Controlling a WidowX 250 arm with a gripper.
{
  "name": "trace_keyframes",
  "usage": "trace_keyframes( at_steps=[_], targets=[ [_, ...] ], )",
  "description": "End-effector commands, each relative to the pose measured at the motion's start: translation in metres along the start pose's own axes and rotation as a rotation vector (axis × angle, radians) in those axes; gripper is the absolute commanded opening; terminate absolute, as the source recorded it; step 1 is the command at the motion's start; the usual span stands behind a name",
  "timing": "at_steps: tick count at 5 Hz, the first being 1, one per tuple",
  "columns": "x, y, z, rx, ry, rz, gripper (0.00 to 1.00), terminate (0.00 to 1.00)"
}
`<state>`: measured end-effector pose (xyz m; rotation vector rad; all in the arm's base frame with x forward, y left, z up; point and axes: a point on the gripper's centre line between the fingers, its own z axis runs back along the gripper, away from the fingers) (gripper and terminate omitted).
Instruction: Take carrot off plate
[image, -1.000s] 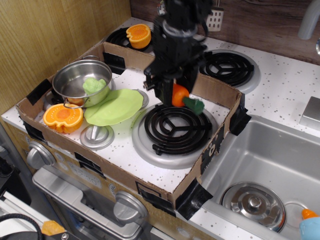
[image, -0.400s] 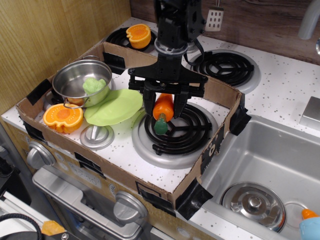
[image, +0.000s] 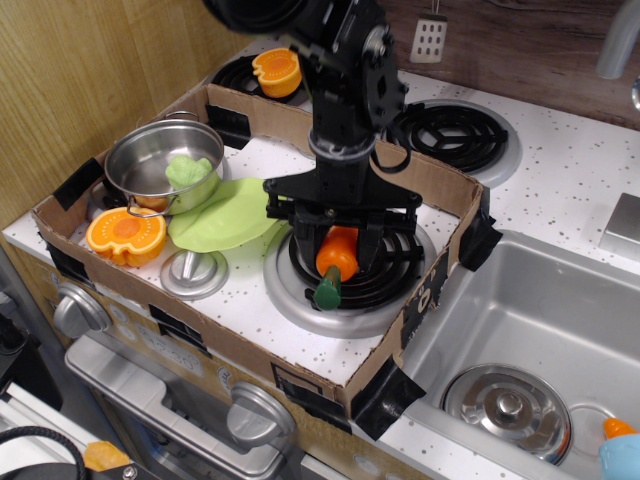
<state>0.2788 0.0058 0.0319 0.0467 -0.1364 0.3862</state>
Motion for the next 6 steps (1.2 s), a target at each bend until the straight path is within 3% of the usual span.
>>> trace_keyframes(
  at_steps=[1, 2, 3, 4, 5, 6],
  targets=[
    [0.020, -0.004, 0.004, -0.037, -0.148, 0.016, 0.00, 0.00],
    [0.019, -0.008, 0.009, -0.018, -0.221, 0.030, 1.00, 0.00],
    [0.021, -0.012, 0.018, -0.012, -0.263, 0.034, 1.00, 0.00],
    [0.029, -0.012, 0.030, -0.017, -0.200, 0.081, 1.00, 0.00],
    [0.040, -0.010, 0.048, 0.019, -0.218, 0.084, 1.00, 0.00],
    [0.048, -0.007, 0.056, 0.083, -0.198, 0.067, 1.00, 1.00]
  ],
)
